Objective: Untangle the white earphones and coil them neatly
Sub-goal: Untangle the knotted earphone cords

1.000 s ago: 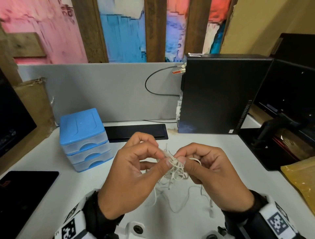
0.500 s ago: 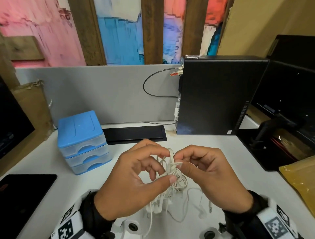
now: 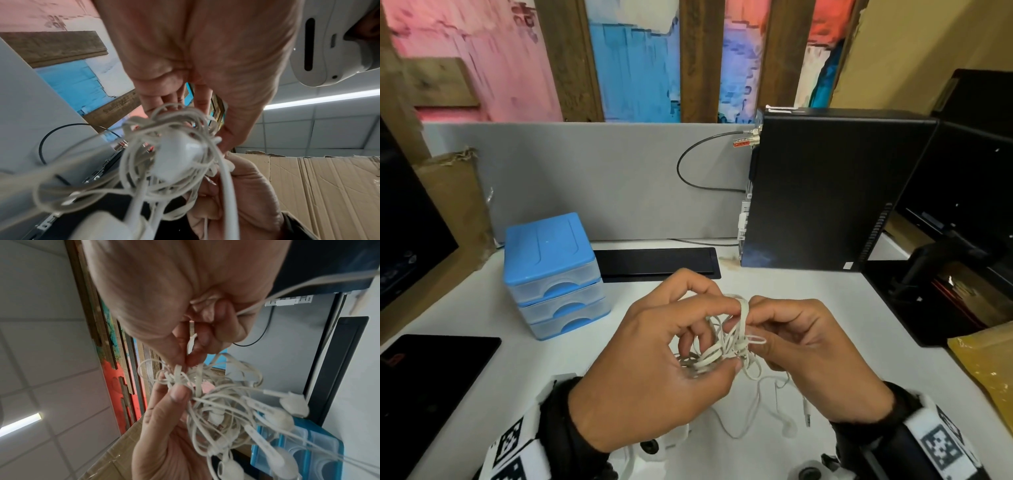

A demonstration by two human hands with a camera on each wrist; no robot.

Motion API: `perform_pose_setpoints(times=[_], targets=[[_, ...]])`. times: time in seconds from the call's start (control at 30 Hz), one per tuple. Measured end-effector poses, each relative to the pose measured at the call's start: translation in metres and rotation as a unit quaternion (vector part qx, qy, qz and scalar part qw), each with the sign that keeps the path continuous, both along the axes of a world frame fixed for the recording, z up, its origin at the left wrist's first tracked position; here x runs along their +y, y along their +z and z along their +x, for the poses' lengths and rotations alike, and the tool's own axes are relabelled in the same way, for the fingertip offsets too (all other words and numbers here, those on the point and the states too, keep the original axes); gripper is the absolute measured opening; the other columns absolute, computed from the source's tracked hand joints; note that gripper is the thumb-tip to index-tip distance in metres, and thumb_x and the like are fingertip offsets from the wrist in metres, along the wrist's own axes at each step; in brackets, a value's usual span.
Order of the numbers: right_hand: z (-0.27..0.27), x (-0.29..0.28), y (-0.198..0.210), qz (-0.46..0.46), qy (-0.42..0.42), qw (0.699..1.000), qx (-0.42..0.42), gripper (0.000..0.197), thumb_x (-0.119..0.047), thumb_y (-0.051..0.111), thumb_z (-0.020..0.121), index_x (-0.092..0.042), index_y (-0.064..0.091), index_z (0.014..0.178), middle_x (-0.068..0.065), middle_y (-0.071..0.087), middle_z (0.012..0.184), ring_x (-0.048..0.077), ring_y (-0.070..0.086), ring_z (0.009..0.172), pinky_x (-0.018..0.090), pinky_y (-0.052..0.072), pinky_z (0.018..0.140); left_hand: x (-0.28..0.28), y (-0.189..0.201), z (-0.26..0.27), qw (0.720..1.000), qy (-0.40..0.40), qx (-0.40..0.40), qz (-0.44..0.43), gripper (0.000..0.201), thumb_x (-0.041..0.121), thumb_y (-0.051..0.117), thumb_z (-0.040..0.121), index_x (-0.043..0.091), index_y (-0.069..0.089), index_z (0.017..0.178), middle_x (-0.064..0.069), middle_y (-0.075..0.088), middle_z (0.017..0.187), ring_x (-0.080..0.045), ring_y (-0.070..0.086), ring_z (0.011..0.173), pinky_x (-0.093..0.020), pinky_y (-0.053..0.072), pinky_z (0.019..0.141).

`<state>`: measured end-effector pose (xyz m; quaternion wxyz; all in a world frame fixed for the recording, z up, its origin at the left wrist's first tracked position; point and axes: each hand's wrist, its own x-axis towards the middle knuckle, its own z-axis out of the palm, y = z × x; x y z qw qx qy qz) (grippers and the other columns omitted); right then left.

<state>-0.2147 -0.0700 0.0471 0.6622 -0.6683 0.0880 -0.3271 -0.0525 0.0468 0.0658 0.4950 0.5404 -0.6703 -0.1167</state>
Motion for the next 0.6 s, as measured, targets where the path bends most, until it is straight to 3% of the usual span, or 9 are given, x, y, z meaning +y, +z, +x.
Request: perform_pose_setpoints(times=[0.1,0.17,0.33,0.5,0.6], targets=[[0.0009,0.0019,0.0023,0.020,-0.011,1.000,-0.002,0.007,0.001,0.070,0.079,-0.004,0.075,0.078,0.005,0.063,0.067,0.001,0.051,0.050,0.010,0.042,0.051,0.0009,0.0012,0.0012,1.000,0.006,-0.021,0.009,0.051,0.014,0.082,0.072,0.034,0.068,0.117,0.010,0.053,0.111,-0.022,0.061,0.075,-0.030,0.050,0.062],[0.0015,0.0019,0.0031,0.036,-0.022,0.999,0.000,0.005,0.000,0.074,0.079,-0.003,0.072,0.076,0.004,0.064,0.065,0.001,0.052,0.048,0.010,0.042,0.049,-0.0001,0.0000,0.0028,1.000,0.011,-0.015,0.012,0.052,0.013,0.080,0.074,0.035,0.067,0.119,0.009,0.051,0.108,-0.022,0.060,0.077,-0.030,0.050,0.064],[-0.0003,-0.0032,-0.0009,0.015,-0.040,0.999,0.026,0.014,-0.022,0.077,0.077,-0.010,0.076,0.082,0.004,0.063,0.069,0.004,0.044,0.052,0.019,0.031,0.047,-0.0036,-0.0015,0.0069,1.000,0.017,-0.010,0.012,0.047,0.015,0.078,0.076,0.032,0.069,0.119,0.013,0.058,0.087,-0.014,0.054,0.072,-0.027,0.049,0.064],[0.0018,-0.0002,-0.0033,-0.007,-0.013,1.000,-0.023,0.007,0.001,0.067,0.081,0.003,0.074,0.082,0.001,0.067,0.074,0.004,0.056,0.060,0.011,0.043,0.056,-0.0049,-0.0054,-0.0001,0.999,0.012,-0.003,0.029,0.059,0.018,0.081,0.074,0.038,0.063,0.126,0.018,0.065,0.084,-0.008,0.057,0.072,-0.016,0.046,0.065],[0.0021,0.0014,-0.0013,-0.008,-0.011,1.000,-0.021,0.011,0.001,0.065,0.082,0.004,0.076,0.087,0.003,0.068,0.078,0.005,0.058,0.064,0.012,0.044,0.060,-0.0044,-0.0036,0.0018,0.999,-0.023,0.015,0.040,0.060,0.013,0.076,0.078,0.038,0.061,0.131,0.009,0.065,0.086,-0.013,0.056,0.075,-0.025,0.049,0.066]])
